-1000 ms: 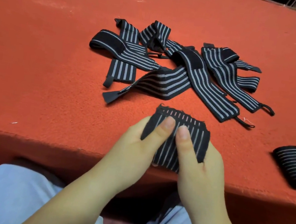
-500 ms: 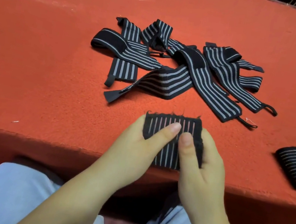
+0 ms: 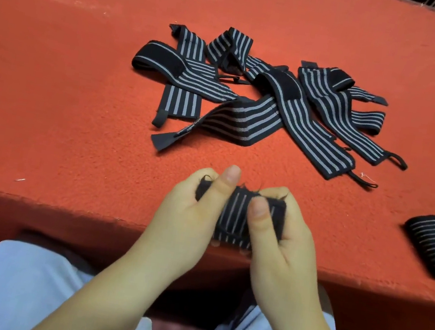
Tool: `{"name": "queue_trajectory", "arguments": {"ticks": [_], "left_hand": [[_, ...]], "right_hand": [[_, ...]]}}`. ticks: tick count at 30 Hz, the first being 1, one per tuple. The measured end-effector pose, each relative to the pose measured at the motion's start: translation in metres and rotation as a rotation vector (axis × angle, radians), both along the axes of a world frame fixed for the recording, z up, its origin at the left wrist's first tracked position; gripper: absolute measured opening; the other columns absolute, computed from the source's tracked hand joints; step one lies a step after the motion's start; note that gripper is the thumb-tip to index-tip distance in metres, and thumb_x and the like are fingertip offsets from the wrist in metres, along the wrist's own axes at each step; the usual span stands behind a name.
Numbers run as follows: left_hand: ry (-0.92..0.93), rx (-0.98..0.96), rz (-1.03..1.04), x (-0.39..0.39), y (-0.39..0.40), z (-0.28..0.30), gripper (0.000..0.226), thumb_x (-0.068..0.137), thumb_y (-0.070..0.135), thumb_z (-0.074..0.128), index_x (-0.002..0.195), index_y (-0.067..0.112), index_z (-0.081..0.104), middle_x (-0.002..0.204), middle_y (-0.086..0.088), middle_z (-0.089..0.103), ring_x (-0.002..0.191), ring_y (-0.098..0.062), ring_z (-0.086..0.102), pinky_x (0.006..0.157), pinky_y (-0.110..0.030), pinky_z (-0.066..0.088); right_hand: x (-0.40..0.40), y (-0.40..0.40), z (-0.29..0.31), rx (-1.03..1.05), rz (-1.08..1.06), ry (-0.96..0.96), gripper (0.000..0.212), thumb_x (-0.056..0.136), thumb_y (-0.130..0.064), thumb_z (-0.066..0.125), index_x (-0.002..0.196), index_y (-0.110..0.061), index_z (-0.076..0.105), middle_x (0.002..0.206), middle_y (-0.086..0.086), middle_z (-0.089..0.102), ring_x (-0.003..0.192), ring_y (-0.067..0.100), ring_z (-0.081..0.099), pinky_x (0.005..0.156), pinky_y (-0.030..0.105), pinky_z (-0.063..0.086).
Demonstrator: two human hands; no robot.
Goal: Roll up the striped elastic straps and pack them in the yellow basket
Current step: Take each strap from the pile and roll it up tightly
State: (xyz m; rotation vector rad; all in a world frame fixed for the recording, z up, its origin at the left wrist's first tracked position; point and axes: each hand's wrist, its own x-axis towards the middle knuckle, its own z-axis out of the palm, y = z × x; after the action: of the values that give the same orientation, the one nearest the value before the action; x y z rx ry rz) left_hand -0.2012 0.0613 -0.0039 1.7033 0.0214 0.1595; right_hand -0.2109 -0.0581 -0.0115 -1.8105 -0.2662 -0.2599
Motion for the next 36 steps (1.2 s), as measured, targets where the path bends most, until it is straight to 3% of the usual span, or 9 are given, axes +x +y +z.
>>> {"name": "queue_trajectory", "arguments": {"ticks": [3, 5, 11, 17, 23, 27, 29, 32, 36], "left_hand": [[-0.348, 0.263, 0.035, -0.006, 0.002, -0.009, 0.043, 0.079, 0.069, 0.045, 0.074, 0.026, 0.048, 0.063, 0.013, 0.050, 0.059, -0.002, 0.047, 0.059, -0.018, 0.037], [-0.358, 0.310, 0.041, -0.006, 0.001, -0.011, 0.043, 0.079, 0.070, 0.043, 0.077, 0.028, 0.049, 0.066, 0.013, 0.050, 0.063, -0.004, 0.049, 0.061, -0.018, 0.037], [0.097, -0.139, -0.111, 0.000, -0.002, -0.004, 0.041, 0.070, 0.066, 0.052, 0.072, 0.025, 0.054, 0.054, 0.008, 0.053, 0.045, -0.008, 0.052, 0.044, -0.025, 0.043], [-0.411, 0.387, -0.036, -0.007, 0.000, -0.011, 0.022, 0.078, 0.050, 0.055, 0.091, 0.033, 0.051, 0.088, 0.014, 0.055, 0.084, 0.003, 0.053, 0.075, -0.007, 0.038], [0.067, -0.166, -0.087, 0.003, -0.013, 0.004, 0.038, 0.066, 0.055, 0.064, 0.089, 0.027, 0.053, 0.064, 0.009, 0.060, 0.048, -0.007, 0.055, 0.045, -0.022, 0.046], [-0.194, -0.007, 0.074, 0.011, -0.019, 0.001, 0.025, 0.079, 0.044, 0.067, 0.093, 0.034, 0.049, 0.081, 0.013, 0.062, 0.070, -0.001, 0.060, 0.065, -0.015, 0.046], [-0.295, 0.136, 0.149, 0.018, -0.020, -0.002, 0.025, 0.078, 0.046, 0.062, 0.096, 0.045, 0.045, 0.096, 0.014, 0.058, 0.091, -0.003, 0.058, 0.079, -0.014, 0.043], [-0.393, 0.264, 0.147, 0.028, -0.026, -0.003, 0.023, 0.079, 0.038, 0.054, 0.099, 0.044, 0.044, 0.106, 0.014, 0.049, 0.103, 0.008, 0.049, 0.086, -0.003, 0.034], [-0.441, 0.307, 0.076, 0.037, -0.036, -0.007, 0.023, 0.082, 0.030, 0.050, 0.104, 0.033, 0.046, 0.110, 0.015, 0.045, 0.106, 0.010, 0.044, 0.091, -0.002, 0.030]], "right_hand": [[0.007, 0.005, 0.004, 0.218, -0.009, 0.372, 0.059, 0.077, -0.068, 0.043, 0.078, -0.011, 0.058, 0.057, 0.001, 0.053, 0.046, 0.011, 0.049, 0.040, 0.024, 0.040], [0.010, 0.005, 0.002, 0.242, -0.018, 0.481, 0.059, 0.076, -0.067, 0.041, 0.077, -0.011, 0.060, 0.053, 0.004, 0.049, 0.037, 0.012, 0.043, 0.037, 0.022, 0.035], [-0.002, 0.005, -0.010, 0.103, -0.117, -0.006, 0.031, 0.082, -0.054, 0.047, 0.077, -0.025, 0.056, 0.069, -0.007, 0.062, 0.063, 0.003, 0.055, 0.061, 0.016, 0.042], [0.016, 0.000, -0.002, 0.329, -0.011, 0.540, 0.047, 0.093, -0.054, 0.043, 0.084, -0.010, 0.058, 0.059, 0.006, 0.045, 0.038, 0.008, 0.038, 0.037, 0.018, 0.030], [0.024, -0.010, 0.000, 0.108, -0.085, 0.101, 0.038, 0.081, -0.060, 0.049, 0.077, -0.023, 0.057, 0.062, -0.005, 0.056, 0.057, 0.008, 0.050, 0.053, 0.032, 0.044], [0.035, -0.013, 0.016, 0.467, 0.049, 0.629, 0.061, 0.078, -0.073, 0.043, 0.093, -0.015, 0.058, 0.057, -0.001, 0.058, 0.042, 0.012, 0.044, 0.039, 0.024, 0.039], [0.037, -0.016, 0.023, 0.533, 0.191, 0.815, 0.063, 0.075, -0.067, 0.042, 0.103, -0.013, 0.062, 0.068, 0.004, 0.066, 0.049, 0.014, 0.053, 0.045, 0.025, 0.046], [0.040, -0.020, 0.025, 0.532, 0.278, 0.762, 0.047, 0.078, -0.052, 0.049, 0.101, -0.014, 0.063, 0.084, 0.006, 0.072, 0.077, 0.018, 0.068, 0.074, 0.031, 0.054], [0.050, -0.021, 0.038, 0.538, 0.235, 0.705, 0.021, 0.094, -0.031, 0.047, 0.090, -0.014, 0.059, 0.074, -0.003, 0.070, 0.069, 0.008, 0.067, 0.075, 0.028, 0.052]]}}
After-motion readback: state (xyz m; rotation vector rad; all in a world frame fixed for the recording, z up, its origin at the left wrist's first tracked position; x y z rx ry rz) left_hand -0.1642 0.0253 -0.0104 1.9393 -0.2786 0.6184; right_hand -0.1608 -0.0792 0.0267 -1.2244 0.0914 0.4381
